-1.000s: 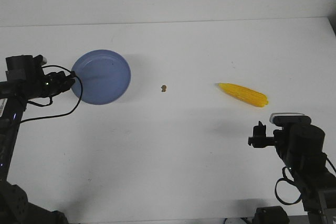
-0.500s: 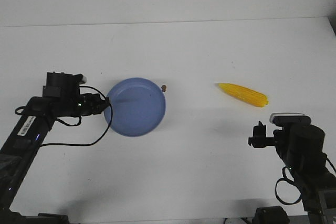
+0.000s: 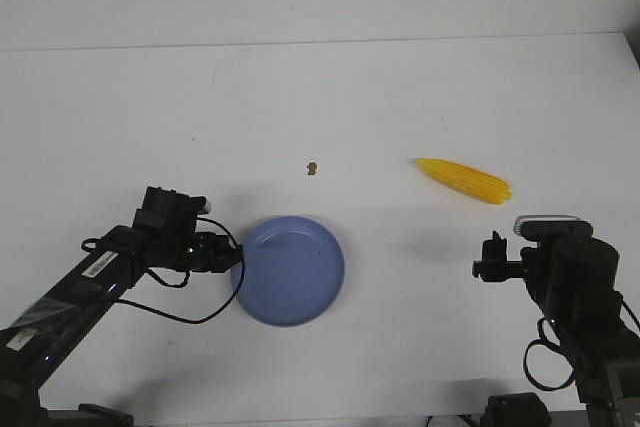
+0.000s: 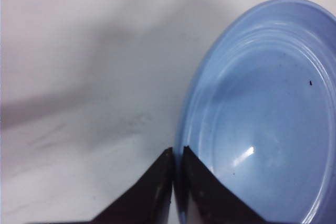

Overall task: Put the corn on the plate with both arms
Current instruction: 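Drag the blue plate with the left gripper toward the table center, nearer the robot, then release the plate and pull the left gripper back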

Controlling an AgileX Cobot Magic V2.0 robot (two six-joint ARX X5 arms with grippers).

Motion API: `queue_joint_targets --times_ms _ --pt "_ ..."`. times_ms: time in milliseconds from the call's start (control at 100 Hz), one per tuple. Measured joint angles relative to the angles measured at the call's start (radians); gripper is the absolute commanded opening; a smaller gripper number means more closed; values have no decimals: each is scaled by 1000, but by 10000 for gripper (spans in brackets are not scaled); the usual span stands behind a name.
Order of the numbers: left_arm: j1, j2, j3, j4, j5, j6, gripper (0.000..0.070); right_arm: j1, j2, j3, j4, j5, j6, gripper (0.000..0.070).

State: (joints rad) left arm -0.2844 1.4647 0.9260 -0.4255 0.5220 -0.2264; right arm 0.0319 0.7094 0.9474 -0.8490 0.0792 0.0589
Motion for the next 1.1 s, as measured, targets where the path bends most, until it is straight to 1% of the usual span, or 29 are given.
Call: queue_joint_targets --times_ms 110,280,430,510,990,1050,1100 --pt "-23 0 -3 3 -13 4 4 0 0 0 0 0 0 524" --pt "-72 0 -3 6 -82 19 4 0 0 0 0 0 0 524" --pt "-114 0 -3 6 -106 31 4 0 0 0 0 0 0 525" --pt "-129 0 -3 6 -133 37 6 0 0 0 0 0 0 525" --pt "-131 -2 -61 43 -139 50 19 0 0 0 -3 0 0 525" --pt "-131 -2 -61 44 -139 51 44 0 0 0 -3 0 0 524" --pt "-131 -2 -61 45 -138 51 110 0 0 0 -3 0 0 525"
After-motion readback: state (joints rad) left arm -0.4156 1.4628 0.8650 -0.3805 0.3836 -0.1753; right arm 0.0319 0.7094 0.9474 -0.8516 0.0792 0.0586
